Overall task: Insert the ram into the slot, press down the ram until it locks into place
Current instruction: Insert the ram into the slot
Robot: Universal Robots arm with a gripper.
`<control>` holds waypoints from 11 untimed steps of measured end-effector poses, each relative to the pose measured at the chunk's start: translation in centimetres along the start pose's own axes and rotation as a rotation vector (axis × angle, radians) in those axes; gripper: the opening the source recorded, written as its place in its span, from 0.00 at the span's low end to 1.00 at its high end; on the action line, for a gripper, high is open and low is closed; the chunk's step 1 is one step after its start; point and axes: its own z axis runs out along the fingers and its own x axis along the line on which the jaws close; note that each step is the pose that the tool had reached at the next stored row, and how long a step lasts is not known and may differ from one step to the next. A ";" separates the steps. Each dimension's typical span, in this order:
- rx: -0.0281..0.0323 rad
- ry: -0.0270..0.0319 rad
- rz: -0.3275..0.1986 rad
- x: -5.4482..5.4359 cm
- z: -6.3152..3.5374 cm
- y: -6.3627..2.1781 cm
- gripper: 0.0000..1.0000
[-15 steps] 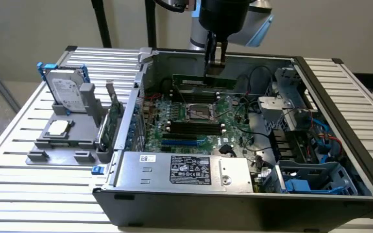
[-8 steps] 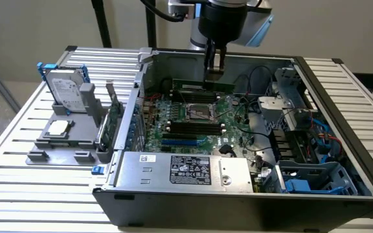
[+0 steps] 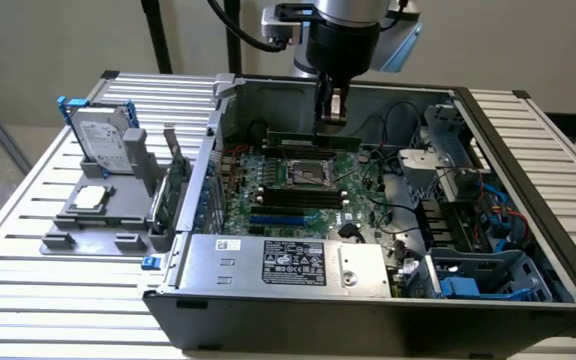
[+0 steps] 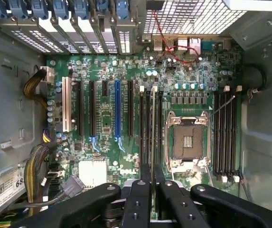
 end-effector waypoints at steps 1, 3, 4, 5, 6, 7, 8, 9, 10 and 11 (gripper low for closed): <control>-0.0002 0.0002 -0.003 0.0 0.19 -0.01 0.13; -0.0002 0.0003 -0.004 0.0 0.55 -0.02 0.13; -0.0002 0.0002 -0.004 0.0 0.73 -0.03 0.13; -0.0002 0.0002 -0.004 0.0 0.91 -0.04 0.13; -0.0002 0.0002 -0.004 0.0 1.09 -0.04 0.13; -0.0002 0.0002 -0.004 0.0 1.27 -0.05 0.13; -0.0002 0.0003 -0.004 0.1 1.46 -0.06 0.13; -0.0002 0.0002 -0.004 0.1 1.64 -0.07 0.13; -0.0002 0.0002 -0.004 0.1 1.82 -0.07 0.13; -0.0002 0.0002 -0.004 0.1 1.99 -0.08 0.13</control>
